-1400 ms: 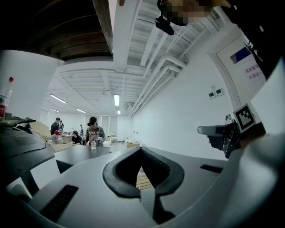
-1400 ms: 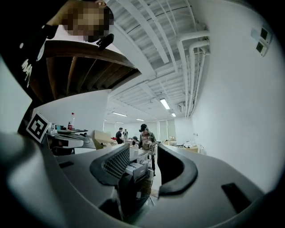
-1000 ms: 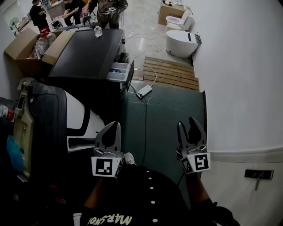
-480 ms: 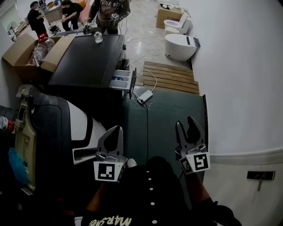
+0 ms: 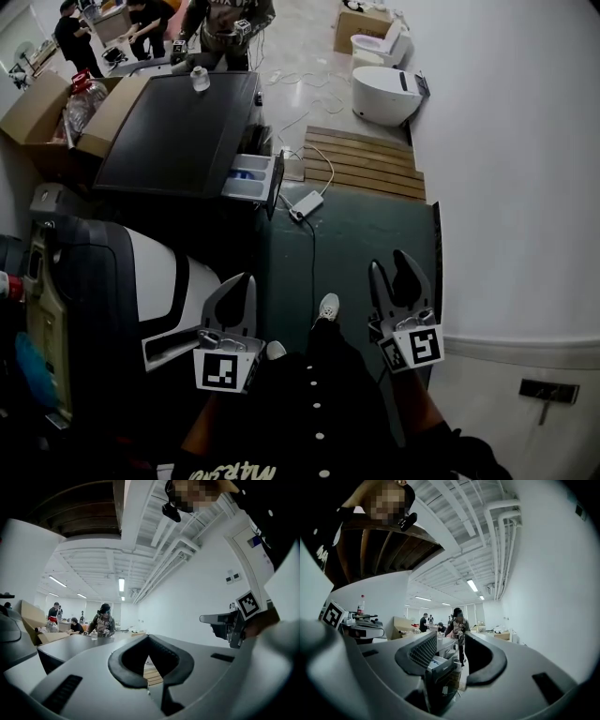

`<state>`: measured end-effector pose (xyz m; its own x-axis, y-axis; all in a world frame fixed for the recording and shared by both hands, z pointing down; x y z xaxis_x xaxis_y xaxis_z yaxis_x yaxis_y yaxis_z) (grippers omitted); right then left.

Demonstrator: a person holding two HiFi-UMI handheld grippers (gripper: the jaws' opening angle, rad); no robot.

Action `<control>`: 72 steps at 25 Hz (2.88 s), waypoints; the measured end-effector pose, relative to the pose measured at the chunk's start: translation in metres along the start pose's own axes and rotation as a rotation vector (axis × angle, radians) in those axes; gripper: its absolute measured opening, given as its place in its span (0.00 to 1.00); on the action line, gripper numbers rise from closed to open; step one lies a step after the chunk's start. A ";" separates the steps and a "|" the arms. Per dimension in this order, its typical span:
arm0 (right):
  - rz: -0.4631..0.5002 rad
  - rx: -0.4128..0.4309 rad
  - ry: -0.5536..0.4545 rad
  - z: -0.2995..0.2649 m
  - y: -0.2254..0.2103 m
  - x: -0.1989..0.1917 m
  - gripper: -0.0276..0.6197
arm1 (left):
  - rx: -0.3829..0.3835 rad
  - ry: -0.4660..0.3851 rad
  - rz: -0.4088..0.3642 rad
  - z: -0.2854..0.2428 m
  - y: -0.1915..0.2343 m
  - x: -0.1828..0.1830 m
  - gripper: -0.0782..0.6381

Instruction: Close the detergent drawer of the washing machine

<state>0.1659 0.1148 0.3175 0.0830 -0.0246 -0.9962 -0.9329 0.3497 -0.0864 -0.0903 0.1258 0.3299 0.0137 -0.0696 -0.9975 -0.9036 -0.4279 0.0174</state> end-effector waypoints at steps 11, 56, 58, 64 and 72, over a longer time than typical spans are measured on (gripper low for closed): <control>0.004 0.047 -0.012 -0.062 -0.057 0.000 0.32 | 0.021 -0.017 -0.029 -0.080 0.000 0.015 0.12; -0.028 0.176 0.017 -0.188 -0.214 -0.007 0.31 | 0.159 0.079 -0.020 -0.263 -0.039 0.006 0.12; -0.007 0.166 0.023 -0.196 -0.213 -0.007 0.31 | 0.144 0.066 -0.021 -0.272 -0.030 0.009 0.12; 0.019 0.093 -0.022 -0.227 -0.213 0.017 0.31 | 0.092 -0.019 -0.021 -0.298 0.003 0.029 0.12; 0.014 0.094 0.022 -0.264 -0.192 0.004 0.31 | 0.096 -0.016 -0.028 -0.307 0.048 0.033 0.12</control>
<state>0.2531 -0.1999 0.3285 0.0614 -0.0395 -0.9973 -0.8968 0.4365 -0.0725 -0.0021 -0.1738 0.3192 0.0332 -0.0436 -0.9985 -0.9400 -0.3409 -0.0163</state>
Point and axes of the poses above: the fingertips, and each gripper's own axes: z backward along the fingers, y to its left, x out of its top, the point moved 3 cm from there along z, backward along the fingers, and after that the axes turned 1 degree about -y, right-handed, at the moved point
